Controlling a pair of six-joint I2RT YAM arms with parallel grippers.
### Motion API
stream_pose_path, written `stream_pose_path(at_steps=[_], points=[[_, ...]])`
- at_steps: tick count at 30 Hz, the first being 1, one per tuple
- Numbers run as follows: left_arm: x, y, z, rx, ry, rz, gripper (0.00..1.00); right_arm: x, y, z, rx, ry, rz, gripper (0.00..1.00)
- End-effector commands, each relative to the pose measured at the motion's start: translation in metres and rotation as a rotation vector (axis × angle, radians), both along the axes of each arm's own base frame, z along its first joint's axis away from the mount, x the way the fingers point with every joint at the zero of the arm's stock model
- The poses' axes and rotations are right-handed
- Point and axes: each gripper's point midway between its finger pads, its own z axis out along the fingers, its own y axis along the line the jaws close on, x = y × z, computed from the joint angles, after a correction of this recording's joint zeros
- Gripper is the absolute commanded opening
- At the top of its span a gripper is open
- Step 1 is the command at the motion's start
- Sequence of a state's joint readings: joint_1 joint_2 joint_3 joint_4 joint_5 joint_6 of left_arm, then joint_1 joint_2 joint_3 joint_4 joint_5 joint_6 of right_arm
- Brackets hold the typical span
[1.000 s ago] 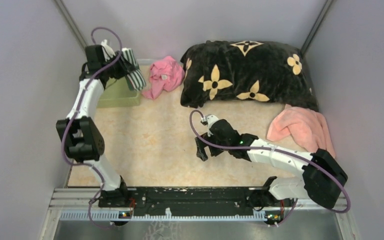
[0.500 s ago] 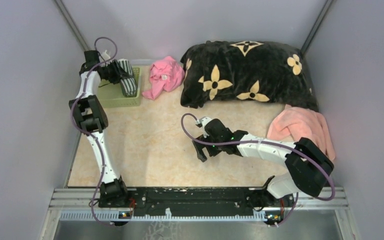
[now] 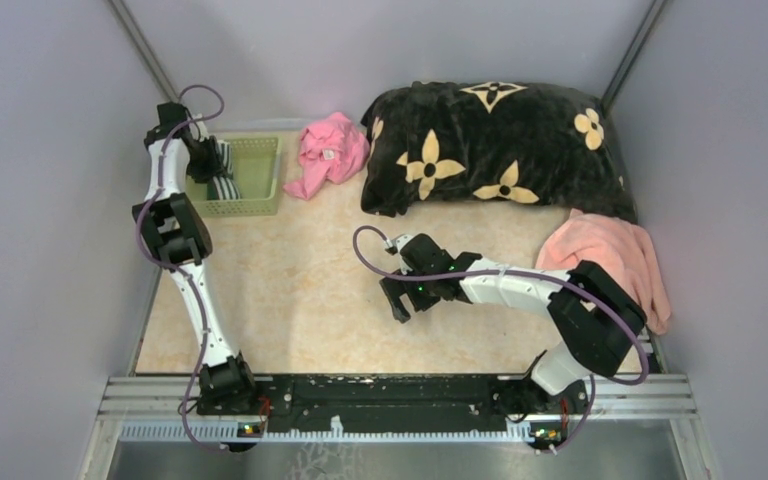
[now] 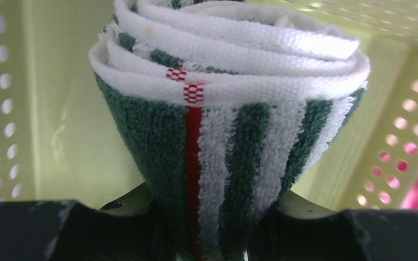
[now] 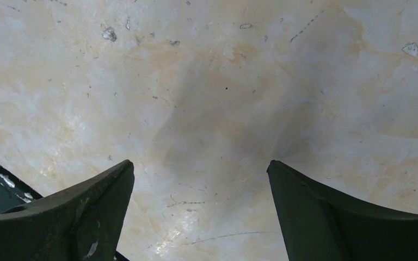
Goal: Roll the towels
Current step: Place the towel in the bin.
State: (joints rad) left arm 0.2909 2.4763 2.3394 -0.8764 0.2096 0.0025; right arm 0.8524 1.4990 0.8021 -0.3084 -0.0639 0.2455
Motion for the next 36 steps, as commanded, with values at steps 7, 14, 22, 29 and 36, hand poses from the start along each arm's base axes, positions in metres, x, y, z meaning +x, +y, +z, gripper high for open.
stream_pose_path(at_steps=[7, 14, 22, 29, 36], points=[[-0.027, 0.077, -0.032, 0.390, 0.205, 0.101, 0.29, 0.010, 0.008, 0.007, -0.024, 0.024, -0.004, 0.92], [-0.014, 0.108, -0.031, 0.564, 0.177, 0.100, 0.41, 0.013, 0.001, 0.006, -0.079, 0.032, -0.024, 0.91], [0.001, 0.141, -0.025, 0.769, 0.142, 0.108, 0.59, 0.015, -0.002, 0.012, -0.112, 0.049, -0.064, 0.90], [0.007, 0.147, -0.030, 0.826, 0.145, 0.085, 0.72, 0.016, 0.004, 0.020, -0.117, 0.053, -0.075, 0.90], [0.016, 0.132, -0.007, 0.759, 0.071, 0.079, 0.87, 0.014, 0.003, 0.022, -0.181, 0.027, -0.060, 0.90]])
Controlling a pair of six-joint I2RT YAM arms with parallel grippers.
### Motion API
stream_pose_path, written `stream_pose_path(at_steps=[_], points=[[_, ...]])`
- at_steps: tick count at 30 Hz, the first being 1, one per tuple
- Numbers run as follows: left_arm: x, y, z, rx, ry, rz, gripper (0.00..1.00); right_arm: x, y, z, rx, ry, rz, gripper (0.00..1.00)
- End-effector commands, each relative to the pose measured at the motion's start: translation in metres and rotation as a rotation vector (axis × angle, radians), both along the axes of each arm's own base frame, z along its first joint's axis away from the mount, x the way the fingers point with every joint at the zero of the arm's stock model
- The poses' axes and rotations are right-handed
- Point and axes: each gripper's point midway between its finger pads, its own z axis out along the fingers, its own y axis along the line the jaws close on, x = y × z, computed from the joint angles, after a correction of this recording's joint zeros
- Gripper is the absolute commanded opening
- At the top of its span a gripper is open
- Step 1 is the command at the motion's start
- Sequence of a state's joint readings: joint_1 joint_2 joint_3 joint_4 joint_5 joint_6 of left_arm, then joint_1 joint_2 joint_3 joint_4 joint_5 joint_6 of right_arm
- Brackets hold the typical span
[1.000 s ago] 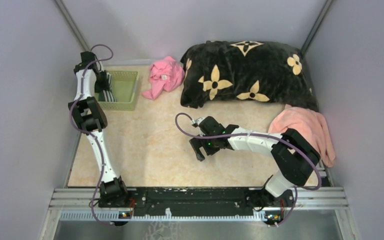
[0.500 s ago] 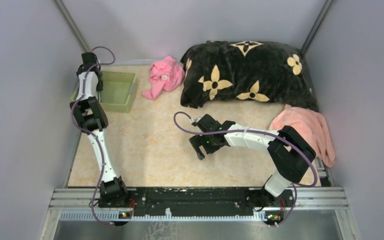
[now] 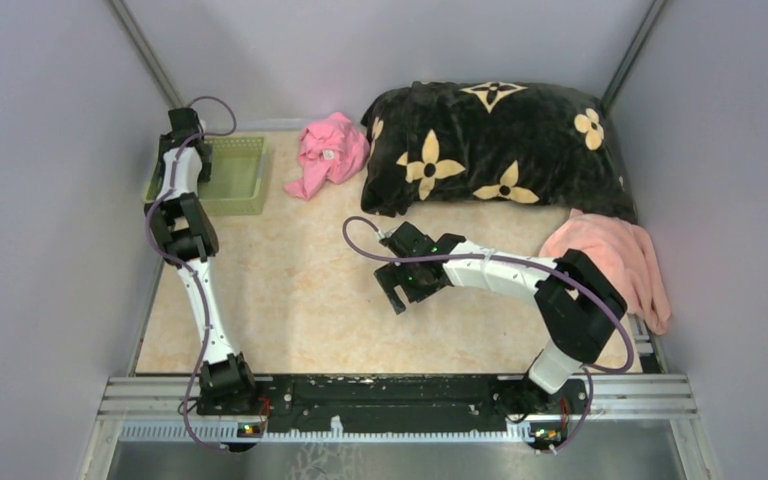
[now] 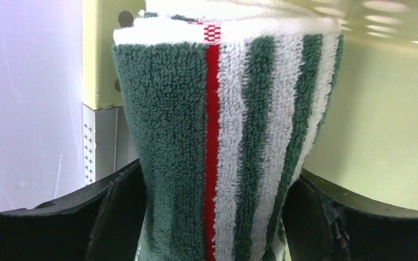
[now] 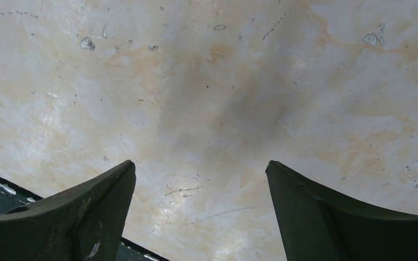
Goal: Roll the towels
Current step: Place the towel in the bin.
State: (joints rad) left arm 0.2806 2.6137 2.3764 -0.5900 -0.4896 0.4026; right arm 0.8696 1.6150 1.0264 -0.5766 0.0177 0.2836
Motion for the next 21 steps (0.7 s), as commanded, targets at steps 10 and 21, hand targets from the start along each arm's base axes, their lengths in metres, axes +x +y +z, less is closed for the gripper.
stream_pose_path(at_steps=[10, 21], points=[[0.009, -0.031, 0.049, -0.132, -0.120, -0.081, 0.99, 0.008, -0.002, 0.023, -0.028, -0.086, -0.009, 0.90], [-0.006, -0.060, 0.131, -0.209, -0.306, -0.091, 0.99, 0.029, -0.016, 0.068, 0.005, -0.260, -0.095, 0.92]])
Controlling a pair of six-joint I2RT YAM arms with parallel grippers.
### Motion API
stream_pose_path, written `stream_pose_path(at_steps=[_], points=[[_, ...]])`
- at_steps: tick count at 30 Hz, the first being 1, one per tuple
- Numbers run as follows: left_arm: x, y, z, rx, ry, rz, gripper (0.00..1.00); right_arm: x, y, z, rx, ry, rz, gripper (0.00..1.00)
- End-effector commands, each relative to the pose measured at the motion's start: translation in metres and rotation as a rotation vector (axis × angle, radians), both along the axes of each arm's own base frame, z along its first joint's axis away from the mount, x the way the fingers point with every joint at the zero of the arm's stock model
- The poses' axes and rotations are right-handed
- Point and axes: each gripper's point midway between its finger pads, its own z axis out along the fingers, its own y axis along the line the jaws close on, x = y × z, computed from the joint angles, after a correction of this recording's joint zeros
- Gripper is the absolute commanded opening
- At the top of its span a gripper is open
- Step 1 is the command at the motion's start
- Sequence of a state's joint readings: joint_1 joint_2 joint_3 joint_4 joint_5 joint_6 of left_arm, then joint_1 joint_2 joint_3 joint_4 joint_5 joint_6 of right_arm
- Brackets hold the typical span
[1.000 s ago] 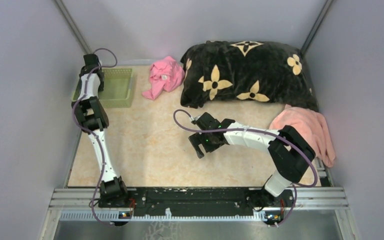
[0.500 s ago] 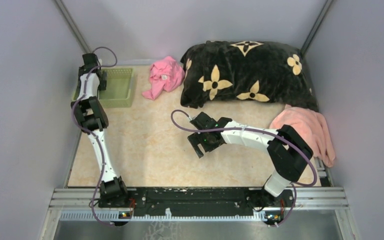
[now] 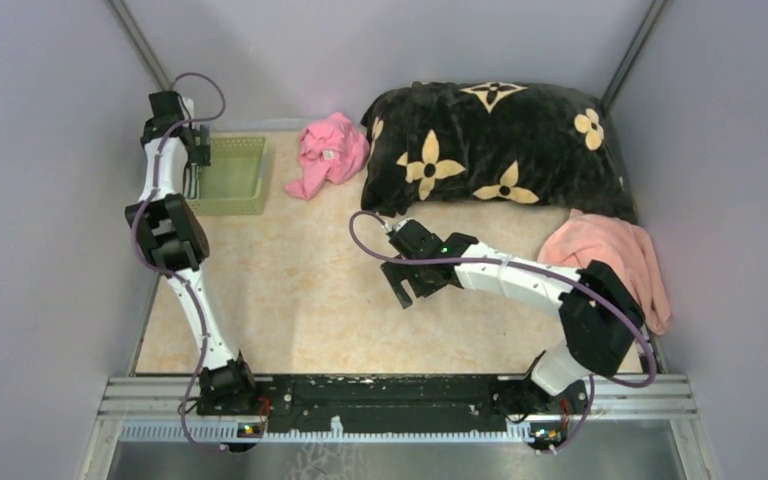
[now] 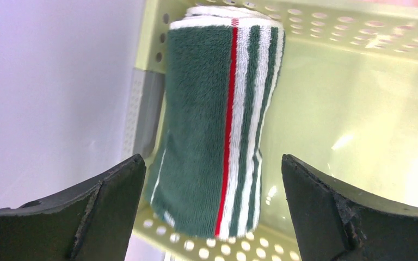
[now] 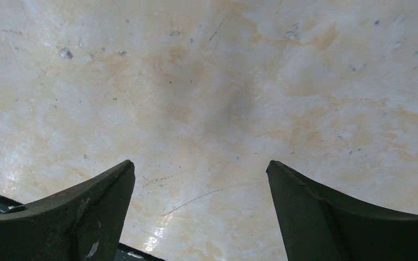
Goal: Roll the towels
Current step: Place the towel in the bin, then place the towel at the center of the board.
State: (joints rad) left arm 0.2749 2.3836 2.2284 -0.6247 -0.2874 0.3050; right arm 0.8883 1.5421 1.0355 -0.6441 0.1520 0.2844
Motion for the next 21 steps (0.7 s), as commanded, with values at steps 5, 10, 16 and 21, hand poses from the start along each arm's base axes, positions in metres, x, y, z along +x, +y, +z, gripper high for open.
stream_pose_path(at_steps=[5, 10, 16, 21], points=[[-0.025, -0.090, 0.117, -0.162, -0.261, -0.057, 0.99, 0.042, -0.032, 0.073, 0.073, -0.273, -0.204, 0.90], [-0.067, -0.177, 0.131, -0.220, -0.263, -0.145, 0.99, 0.057, -0.082, 0.094, 0.070, -0.376, -0.389, 0.94], [-0.134, -0.221, 0.134, -0.409, -0.311, -0.234, 0.99, 0.072, -0.156, 0.107, 0.053, -0.456, -0.650, 0.99], [-0.183, -0.248, 0.135, -0.525, -0.397, -0.300, 0.99, 0.085, -0.217, 0.104, 0.103, -0.452, -0.884, 0.99]])
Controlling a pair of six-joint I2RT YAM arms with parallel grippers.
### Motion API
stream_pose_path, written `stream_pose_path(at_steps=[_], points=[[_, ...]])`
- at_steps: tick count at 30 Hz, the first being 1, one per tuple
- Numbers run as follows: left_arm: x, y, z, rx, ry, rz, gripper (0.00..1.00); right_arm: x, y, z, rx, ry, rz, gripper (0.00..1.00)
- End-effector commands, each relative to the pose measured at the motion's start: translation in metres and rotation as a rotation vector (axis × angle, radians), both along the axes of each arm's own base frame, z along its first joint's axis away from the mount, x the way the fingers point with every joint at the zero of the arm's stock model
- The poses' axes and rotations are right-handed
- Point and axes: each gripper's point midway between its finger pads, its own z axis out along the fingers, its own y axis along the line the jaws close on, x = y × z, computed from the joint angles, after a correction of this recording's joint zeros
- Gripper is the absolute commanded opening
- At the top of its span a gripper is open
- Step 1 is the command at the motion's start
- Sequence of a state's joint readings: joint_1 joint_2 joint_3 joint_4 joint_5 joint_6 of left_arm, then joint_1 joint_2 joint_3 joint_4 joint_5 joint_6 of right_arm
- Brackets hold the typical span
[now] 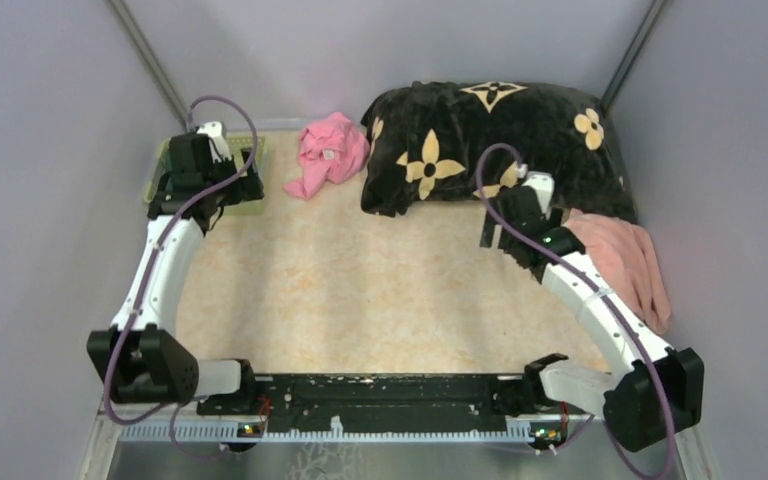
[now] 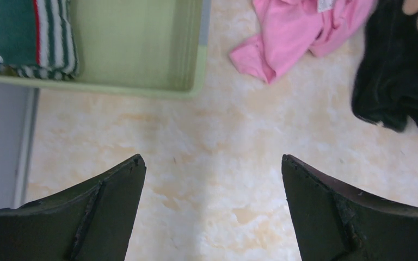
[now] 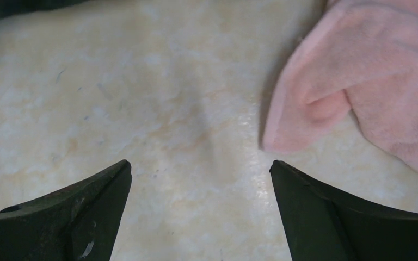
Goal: Roll the towels
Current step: Place the towel at the center of the board.
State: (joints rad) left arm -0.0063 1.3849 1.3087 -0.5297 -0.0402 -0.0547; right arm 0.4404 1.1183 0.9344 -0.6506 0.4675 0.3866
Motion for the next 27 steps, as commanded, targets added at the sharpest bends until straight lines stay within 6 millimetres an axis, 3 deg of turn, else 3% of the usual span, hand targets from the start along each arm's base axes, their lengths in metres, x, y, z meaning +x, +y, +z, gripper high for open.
stream_pose_path(at_steps=[1, 3, 6, 11, 16, 19, 23, 25, 27], points=[[-0.027, -0.031, 0.017, -0.142, -0.123, -0.065, 0.99, 0.013, -0.057, 0.005, 0.093, -0.061, -0.237, 0.99], [-0.045, -0.050, 0.022, -0.193, -0.171, -0.131, 0.99, 0.015, -0.083, -0.002, 0.128, -0.062, -0.352, 0.99], [-0.063, -0.066, 0.014, -0.196, -0.183, -0.174, 0.99, 0.027, -0.109, -0.018, 0.174, -0.065, -0.453, 0.99], [-0.083, -0.078, -0.008, -0.088, -0.194, -0.197, 0.99, 0.050, -0.131, -0.061, 0.213, 0.025, -0.526, 0.92], [-0.089, -0.076, -0.011, -0.068, -0.215, -0.200, 0.99, 0.055, -0.135, -0.105, 0.187, 0.166, -0.552, 0.80], [-0.088, -0.077, -0.009, -0.069, -0.220, -0.207, 0.99, 0.048, -0.126, -0.126, 0.215, 0.241, -0.537, 0.61], [-0.090, -0.085, -0.011, -0.084, -0.217, -0.251, 0.99, 0.034, -0.106, -0.138, 0.274, 0.304, -0.482, 0.13], [-0.090, -0.089, -0.010, -0.089, -0.220, -0.270, 0.99, 0.027, -0.087, -0.137, 0.286, 0.318, -0.432, 0.02], [-0.092, -0.093, -0.009, -0.097, -0.225, -0.293, 0.99, 0.022, -0.058, -0.135, 0.305, 0.333, -0.364, 0.00]])
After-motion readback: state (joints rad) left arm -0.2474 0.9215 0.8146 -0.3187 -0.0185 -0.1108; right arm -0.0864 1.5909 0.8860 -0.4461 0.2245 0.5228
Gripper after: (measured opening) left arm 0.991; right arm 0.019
